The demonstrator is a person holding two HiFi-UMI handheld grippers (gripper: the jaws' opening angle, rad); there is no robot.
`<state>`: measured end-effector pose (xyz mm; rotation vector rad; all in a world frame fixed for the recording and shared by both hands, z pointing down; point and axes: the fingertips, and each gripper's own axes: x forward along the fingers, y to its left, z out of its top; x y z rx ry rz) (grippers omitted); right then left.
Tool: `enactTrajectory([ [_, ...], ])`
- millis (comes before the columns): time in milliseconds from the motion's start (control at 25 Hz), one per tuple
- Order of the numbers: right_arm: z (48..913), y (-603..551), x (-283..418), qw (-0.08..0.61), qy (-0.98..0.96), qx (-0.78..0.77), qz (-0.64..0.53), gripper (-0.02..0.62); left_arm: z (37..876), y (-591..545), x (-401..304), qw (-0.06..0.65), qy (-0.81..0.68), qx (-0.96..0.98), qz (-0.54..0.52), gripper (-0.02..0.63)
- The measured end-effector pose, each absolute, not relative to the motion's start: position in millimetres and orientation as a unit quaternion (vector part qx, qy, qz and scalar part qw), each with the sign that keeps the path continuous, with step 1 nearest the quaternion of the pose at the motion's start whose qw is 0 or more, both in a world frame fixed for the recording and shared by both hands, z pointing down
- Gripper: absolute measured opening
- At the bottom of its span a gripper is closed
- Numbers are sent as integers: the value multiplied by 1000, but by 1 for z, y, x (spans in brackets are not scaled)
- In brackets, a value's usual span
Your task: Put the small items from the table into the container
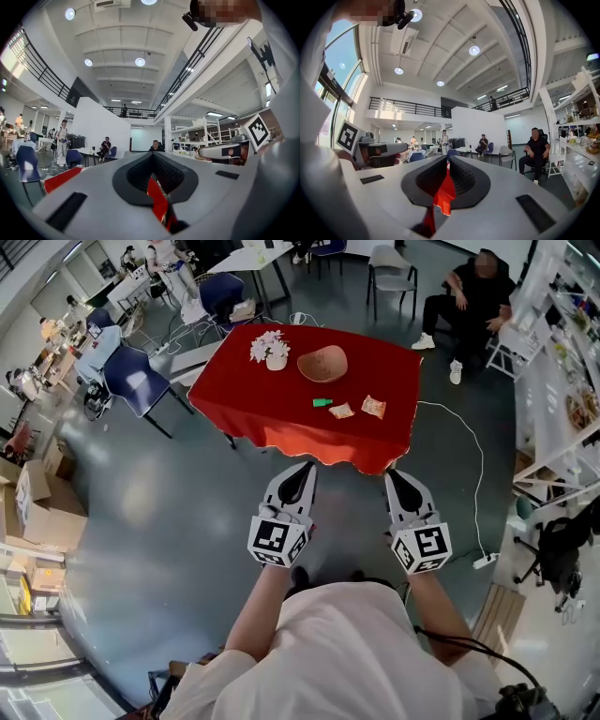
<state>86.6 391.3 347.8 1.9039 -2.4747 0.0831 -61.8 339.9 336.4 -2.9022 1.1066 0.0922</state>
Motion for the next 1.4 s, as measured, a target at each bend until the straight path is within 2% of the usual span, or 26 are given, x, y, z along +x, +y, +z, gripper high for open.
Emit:
enactTrajectory([
  [280, 357, 392, 128, 22, -803, 595, 28, 14, 341, 345, -22, 22, 366, -930, 32, 5],
  [720, 374, 357, 153, 33, -807, 588, 40, 14, 355, 305, -3, 7, 381, -924, 26, 5],
  [1400, 362, 157, 157, 26, -778, 627, 29, 14, 351, 92, 8, 31, 330, -943, 9, 5],
])
